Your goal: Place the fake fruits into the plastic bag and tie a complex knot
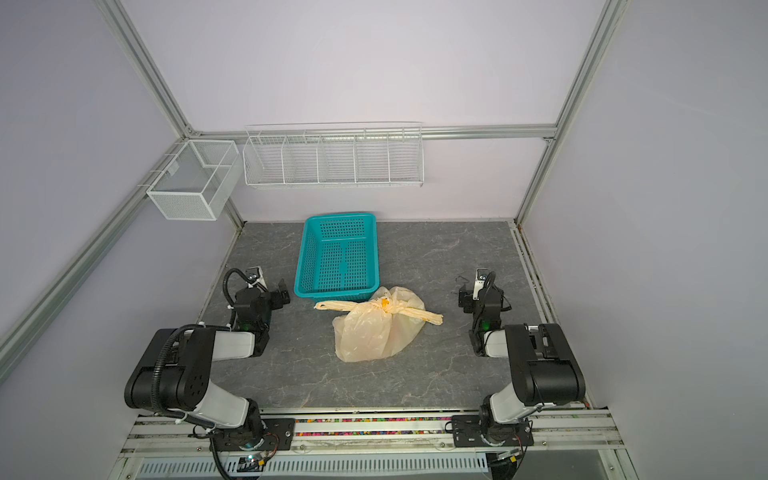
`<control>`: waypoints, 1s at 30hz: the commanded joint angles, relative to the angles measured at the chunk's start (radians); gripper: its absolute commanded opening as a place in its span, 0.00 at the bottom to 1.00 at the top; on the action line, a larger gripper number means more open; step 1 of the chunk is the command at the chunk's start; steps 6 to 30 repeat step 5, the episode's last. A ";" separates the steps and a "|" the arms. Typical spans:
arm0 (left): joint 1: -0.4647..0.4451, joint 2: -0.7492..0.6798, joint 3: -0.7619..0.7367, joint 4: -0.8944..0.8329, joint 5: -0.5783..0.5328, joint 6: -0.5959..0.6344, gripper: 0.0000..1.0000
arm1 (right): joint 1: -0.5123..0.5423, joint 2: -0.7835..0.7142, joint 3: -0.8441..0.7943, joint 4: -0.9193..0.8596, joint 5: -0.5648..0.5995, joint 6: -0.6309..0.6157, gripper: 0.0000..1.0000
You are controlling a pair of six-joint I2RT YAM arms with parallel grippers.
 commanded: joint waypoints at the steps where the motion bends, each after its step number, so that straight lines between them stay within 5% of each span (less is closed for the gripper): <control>1: 0.004 0.007 0.014 0.029 0.010 -0.004 0.99 | -0.004 -0.008 0.012 0.011 -0.012 0.005 0.89; 30: 0.004 0.007 0.015 0.029 0.010 -0.006 0.99 | -0.004 -0.009 0.011 0.013 -0.013 0.006 0.89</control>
